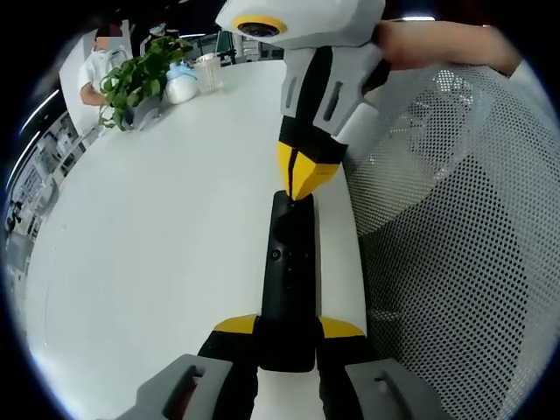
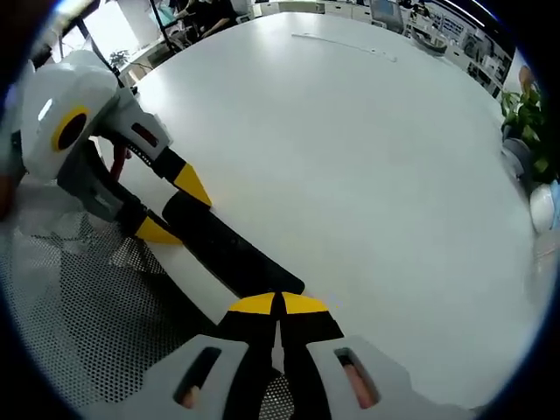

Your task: Press the specified remote control buttons in sequence, fully releasing each button before pressing the next.

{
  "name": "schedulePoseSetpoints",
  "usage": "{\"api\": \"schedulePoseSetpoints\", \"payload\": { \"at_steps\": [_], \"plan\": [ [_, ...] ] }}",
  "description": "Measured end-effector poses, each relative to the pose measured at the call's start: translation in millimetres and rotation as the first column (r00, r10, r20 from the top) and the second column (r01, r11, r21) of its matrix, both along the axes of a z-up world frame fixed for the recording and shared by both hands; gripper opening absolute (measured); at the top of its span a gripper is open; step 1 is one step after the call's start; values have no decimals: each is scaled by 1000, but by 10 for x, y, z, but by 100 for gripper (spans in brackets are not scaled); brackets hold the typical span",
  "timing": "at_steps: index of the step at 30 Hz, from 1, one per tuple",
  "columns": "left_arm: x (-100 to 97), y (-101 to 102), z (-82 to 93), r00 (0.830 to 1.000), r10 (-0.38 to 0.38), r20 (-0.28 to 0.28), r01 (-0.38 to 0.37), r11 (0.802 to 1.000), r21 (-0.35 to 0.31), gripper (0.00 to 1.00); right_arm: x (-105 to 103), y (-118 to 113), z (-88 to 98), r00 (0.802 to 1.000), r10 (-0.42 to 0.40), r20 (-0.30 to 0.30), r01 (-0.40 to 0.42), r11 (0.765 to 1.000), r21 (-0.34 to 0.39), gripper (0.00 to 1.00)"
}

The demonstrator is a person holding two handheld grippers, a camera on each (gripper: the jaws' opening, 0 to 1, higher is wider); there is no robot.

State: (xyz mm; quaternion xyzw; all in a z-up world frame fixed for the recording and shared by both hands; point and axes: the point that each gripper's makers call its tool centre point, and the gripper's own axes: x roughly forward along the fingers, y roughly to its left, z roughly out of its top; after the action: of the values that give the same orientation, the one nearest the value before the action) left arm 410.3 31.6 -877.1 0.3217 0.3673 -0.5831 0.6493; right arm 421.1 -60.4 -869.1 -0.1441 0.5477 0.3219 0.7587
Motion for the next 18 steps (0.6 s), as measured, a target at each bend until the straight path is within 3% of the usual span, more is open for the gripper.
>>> {"api": "schedulePoseSetpoints", "payload": {
  "at_steps": [13,18],
  "plan": [
    [0,-2,1,1000,-5,-1,5,1000,-4,24,-11,-8,8,997,-64,-34,65,997,35,0],
    [-2,0,2,1000,-8,1,8,1000,1,24,24,9,38,999,-48,-5,48,998,41,0]
  ]
}}
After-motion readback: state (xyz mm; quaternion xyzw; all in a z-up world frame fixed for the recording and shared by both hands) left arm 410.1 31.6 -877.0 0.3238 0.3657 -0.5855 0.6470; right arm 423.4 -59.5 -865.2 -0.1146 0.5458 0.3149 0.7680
